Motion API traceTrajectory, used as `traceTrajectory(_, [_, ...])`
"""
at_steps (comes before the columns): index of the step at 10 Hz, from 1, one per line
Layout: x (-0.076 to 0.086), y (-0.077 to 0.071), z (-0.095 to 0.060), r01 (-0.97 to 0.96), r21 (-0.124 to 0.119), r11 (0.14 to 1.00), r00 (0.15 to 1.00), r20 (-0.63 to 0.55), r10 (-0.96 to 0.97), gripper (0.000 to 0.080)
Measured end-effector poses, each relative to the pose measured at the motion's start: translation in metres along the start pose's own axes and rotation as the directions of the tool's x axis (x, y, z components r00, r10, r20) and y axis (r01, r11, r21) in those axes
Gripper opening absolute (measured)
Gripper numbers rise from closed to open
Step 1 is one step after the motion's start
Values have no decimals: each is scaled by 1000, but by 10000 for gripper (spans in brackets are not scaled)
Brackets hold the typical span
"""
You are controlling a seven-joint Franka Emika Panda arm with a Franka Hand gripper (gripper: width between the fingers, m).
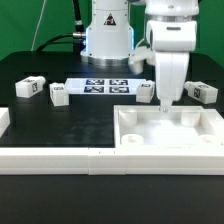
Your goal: Assemble one leg
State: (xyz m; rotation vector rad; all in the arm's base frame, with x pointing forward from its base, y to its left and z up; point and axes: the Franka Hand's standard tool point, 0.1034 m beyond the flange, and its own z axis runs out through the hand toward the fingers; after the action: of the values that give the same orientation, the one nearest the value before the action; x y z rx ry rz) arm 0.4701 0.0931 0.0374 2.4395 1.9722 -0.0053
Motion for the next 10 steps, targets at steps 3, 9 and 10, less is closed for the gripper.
traceTrajectory(3, [17,-15,-21,-89,16,996,995,43,88,649])
traceTrajectory(9, [22,-33,-13,-566,21,824,824,50,564,649])
traceTrajectory(10, [29,-45,-10,-689,24,725,725,64,686,649])
